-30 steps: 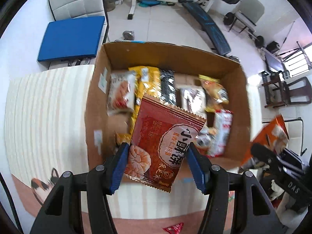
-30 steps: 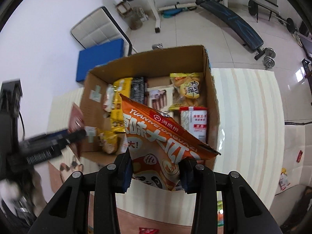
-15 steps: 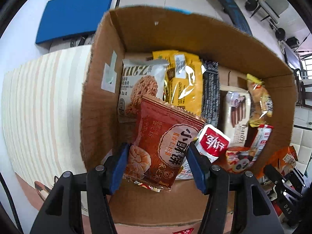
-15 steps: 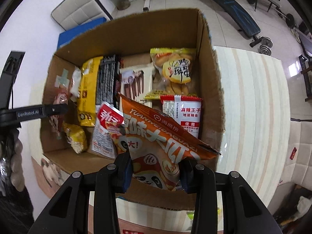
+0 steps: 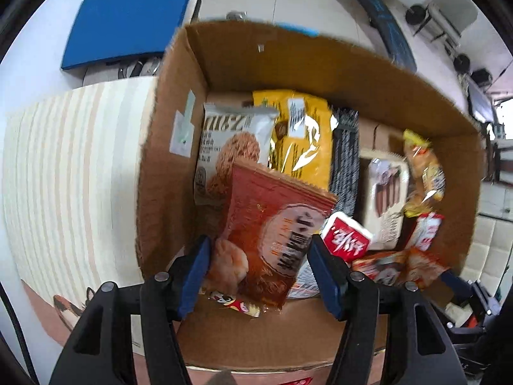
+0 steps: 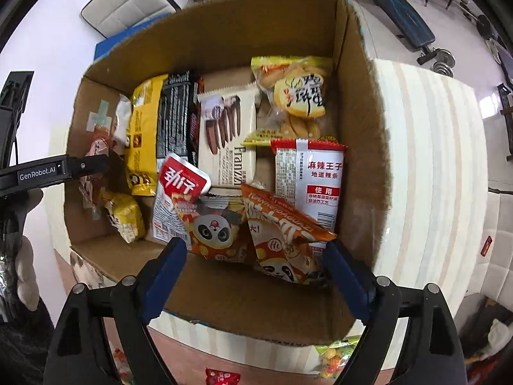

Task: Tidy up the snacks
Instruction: 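Carry both packs into the box and open both tools, then grasp the red triangle candy with the left tool while the right tool grasps the gumball bag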

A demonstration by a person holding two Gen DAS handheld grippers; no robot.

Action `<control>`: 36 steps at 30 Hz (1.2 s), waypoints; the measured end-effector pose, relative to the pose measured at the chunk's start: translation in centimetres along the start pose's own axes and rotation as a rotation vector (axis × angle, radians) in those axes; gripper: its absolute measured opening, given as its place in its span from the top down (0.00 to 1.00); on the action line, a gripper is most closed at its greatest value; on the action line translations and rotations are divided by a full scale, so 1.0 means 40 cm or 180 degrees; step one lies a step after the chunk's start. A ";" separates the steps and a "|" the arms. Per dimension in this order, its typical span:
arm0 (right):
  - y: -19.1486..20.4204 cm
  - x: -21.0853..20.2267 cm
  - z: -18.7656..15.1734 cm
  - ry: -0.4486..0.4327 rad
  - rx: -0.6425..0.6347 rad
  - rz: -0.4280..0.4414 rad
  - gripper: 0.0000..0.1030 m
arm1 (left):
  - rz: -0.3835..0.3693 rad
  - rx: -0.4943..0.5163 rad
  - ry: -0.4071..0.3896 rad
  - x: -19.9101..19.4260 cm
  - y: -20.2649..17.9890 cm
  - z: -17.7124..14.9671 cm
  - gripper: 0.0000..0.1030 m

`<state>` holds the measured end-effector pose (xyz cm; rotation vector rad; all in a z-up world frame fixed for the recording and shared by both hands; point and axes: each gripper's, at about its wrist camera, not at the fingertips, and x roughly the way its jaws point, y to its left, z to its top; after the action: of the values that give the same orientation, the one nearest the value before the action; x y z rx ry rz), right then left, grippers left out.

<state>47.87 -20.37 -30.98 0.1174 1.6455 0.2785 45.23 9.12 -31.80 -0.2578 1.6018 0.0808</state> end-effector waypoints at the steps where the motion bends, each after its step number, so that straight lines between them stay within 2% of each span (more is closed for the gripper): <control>1: 0.003 -0.008 0.000 -0.0019 0.0000 0.0013 0.11 | -0.0028 -0.0003 -0.0021 -0.008 0.000 -0.001 0.38; 2: 0.006 -0.016 -0.001 -0.0035 0.0004 0.0007 0.11 | -0.0053 0.0004 -0.0053 -0.017 -0.002 -0.004 0.35; 4: 0.015 -0.031 -0.004 -0.0083 -0.0011 -0.0034 0.10 | -0.0117 0.0023 -0.0110 -0.034 -0.005 -0.014 0.16; 8: 0.033 -0.053 -0.013 -0.0161 -0.0045 -0.0121 0.09 | -0.0077 0.0049 -0.0181 -0.053 -0.011 -0.045 0.15; 10: 0.040 -0.065 -0.019 -0.0203 -0.0047 -0.0135 0.08 | -0.0074 0.0065 -0.0212 -0.059 -0.013 -0.065 0.10; 19: 0.058 -0.105 -0.060 -0.0412 -0.0013 -0.0181 0.07 | -0.0045 0.0220 -0.0410 -0.103 -0.037 -0.161 0.09; 29: 0.081 -0.193 -0.146 -0.0798 -0.0002 -0.0273 0.06 | 0.0213 0.0360 -0.0910 -0.195 -0.076 -0.293 0.09; 36: 0.091 -0.266 -0.225 -0.1043 -0.0011 -0.0244 0.06 | 0.0220 0.0375 -0.1236 -0.282 -0.097 -0.373 0.09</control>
<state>39.66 -20.44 -19.17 0.0918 1.3211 0.1921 31.82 3.53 -19.44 -0.0872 1.2238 0.0838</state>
